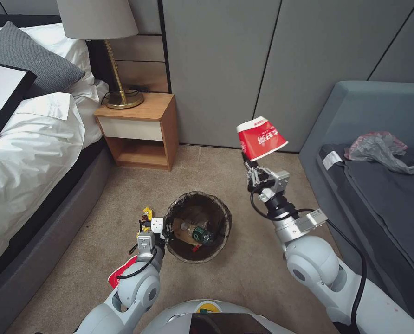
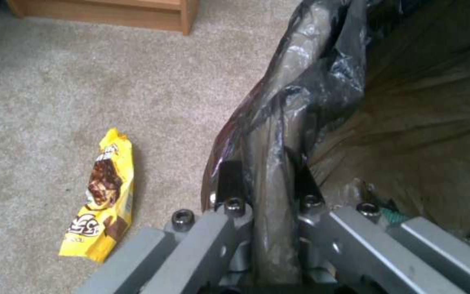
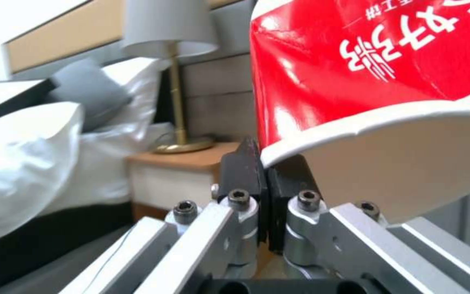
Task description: Pick up the trash bin, then pick up the garbage from the floor and place it into the trash bin.
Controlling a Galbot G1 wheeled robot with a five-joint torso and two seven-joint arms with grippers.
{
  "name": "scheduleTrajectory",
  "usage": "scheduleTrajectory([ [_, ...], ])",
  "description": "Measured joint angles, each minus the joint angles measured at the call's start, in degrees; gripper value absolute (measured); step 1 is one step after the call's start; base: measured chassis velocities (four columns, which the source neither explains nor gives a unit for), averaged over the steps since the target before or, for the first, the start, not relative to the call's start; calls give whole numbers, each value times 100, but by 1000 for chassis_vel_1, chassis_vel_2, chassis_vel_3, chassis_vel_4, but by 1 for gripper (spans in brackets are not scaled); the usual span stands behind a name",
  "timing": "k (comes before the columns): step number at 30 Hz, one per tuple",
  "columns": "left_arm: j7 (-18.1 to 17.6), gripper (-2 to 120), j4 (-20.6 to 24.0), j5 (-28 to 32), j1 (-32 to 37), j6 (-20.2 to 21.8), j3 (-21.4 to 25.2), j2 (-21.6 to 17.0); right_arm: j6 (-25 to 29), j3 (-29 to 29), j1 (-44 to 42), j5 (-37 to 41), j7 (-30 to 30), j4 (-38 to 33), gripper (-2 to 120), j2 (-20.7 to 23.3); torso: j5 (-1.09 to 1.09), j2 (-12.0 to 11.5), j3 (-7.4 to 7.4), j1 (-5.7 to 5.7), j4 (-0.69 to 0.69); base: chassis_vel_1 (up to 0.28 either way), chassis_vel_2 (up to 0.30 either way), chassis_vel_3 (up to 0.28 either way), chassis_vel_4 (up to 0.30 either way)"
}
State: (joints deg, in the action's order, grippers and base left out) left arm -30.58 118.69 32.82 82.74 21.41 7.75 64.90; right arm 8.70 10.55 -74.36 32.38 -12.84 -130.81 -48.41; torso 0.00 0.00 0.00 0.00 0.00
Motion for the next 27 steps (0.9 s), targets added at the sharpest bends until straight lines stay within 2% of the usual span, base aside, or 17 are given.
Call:
scheduleTrajectory([
  [7,-1,0,0,-7,-17,1,-6,-11,102,-325,-107,-53,432,-57,0,373,0,0,0,0,0,0,0,0,0],
  [9,-1,0,-8,-15,-37,3,-33,-9,220,-485,-168,-34,764,-55,0,574,0,0,0,0,-1,0,0,0,0],
  [13,-1,0,-20,-19,-57,5,-41,-4,356,-665,-217,-26,1041,-28,0,743,0,0,0,0,-1,0,0,0,0],
  [27,1,0,-46,-28,-68,7,-48,4,495,-1047,-144,3,1279,66,0,925,0,0,0,0,-1,0,0,0,0],
])
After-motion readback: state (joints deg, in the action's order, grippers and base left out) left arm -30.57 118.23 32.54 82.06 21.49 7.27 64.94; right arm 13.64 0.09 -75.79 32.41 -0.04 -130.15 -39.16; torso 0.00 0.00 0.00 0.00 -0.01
